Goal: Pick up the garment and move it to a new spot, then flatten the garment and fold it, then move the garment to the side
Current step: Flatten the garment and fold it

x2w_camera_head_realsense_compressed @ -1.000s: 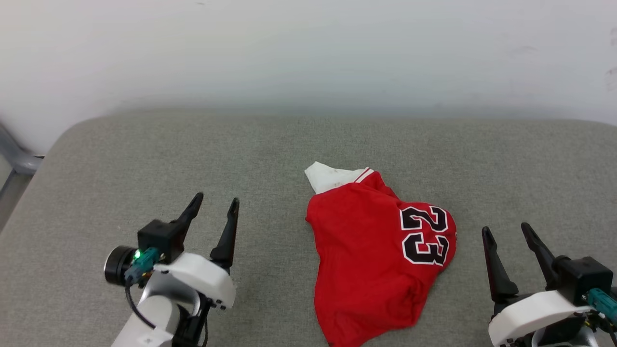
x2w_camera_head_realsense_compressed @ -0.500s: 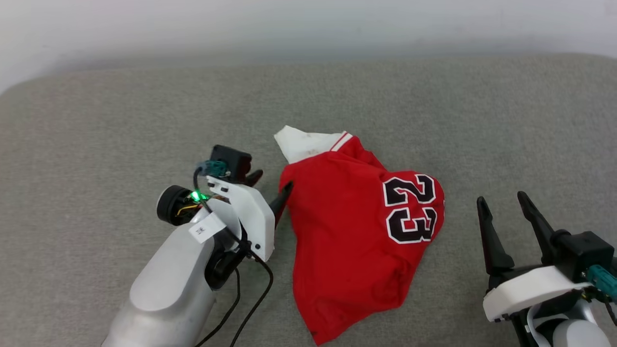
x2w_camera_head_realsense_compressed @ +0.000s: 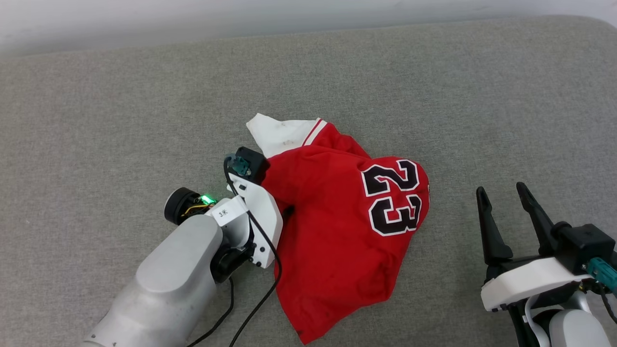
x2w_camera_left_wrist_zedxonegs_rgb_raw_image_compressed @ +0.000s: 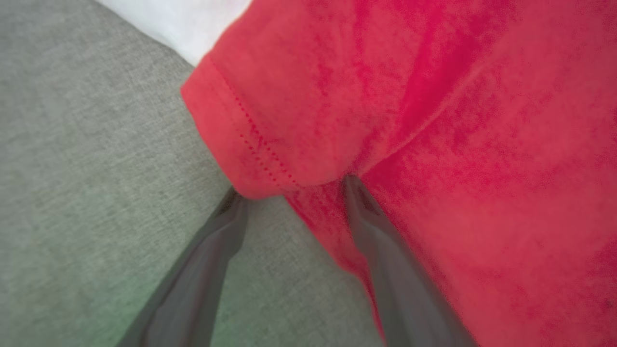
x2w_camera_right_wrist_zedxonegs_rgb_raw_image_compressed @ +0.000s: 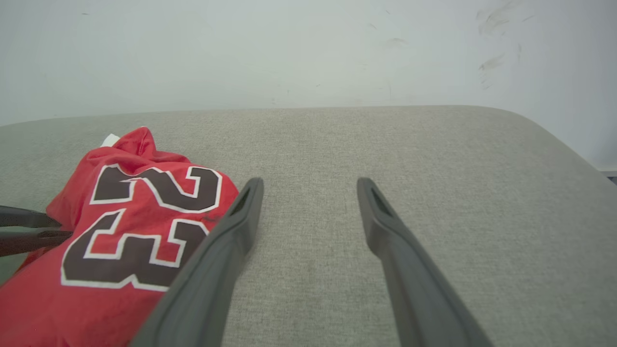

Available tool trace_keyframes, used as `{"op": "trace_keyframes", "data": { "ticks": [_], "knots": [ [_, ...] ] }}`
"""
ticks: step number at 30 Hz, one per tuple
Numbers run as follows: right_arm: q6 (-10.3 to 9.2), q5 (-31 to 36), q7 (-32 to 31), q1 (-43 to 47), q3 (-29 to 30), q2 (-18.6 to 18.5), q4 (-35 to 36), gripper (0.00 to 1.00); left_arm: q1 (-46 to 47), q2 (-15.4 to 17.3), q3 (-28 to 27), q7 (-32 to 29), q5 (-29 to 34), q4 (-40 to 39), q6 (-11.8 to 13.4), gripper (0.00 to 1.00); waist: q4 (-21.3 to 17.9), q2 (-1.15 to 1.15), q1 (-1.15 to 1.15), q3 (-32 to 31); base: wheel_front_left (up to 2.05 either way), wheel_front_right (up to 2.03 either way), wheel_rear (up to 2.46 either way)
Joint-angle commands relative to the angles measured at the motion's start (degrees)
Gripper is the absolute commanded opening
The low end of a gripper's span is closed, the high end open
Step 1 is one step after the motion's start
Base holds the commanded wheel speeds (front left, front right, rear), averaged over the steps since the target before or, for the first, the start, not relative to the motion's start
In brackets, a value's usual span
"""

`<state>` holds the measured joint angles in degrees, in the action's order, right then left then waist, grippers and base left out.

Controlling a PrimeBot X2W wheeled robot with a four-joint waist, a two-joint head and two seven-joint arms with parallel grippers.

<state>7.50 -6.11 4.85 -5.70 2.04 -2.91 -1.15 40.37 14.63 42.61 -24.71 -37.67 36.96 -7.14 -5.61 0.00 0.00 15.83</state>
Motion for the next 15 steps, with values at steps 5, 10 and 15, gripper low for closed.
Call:
{"op": "trace_keyframes", "data": {
  "ticks": [5,10,15],
  "knots": [
    [-0.02,-0.6,0.6,-0.9,-0.2,0.0,-1.1,1.00,-1.3,0.8,3.2,3.8,-0.4,2.5,-0.4,0.00,0.8,0.00,0.00,-1.0,0.00,0.00,0.00],
    [-0.02,-0.7,0.6,0.3,0.0,0.0,-2.2,1.00,-0.2,2.5,1.6,10.7,0.8,1.7,0.2,0.00,1.7,0.00,0.00,-3.9,0.00,0.00,0.00],
    [-0.02,-0.8,0.3,2.1,0.8,0.0,-2.8,1.00,-3.8,6.4,-0.3,14.4,0.8,-3.2,3.1,0.00,2.9,0.00,0.00,-7.1,0.00,0.00,0.00]
  ]
}}
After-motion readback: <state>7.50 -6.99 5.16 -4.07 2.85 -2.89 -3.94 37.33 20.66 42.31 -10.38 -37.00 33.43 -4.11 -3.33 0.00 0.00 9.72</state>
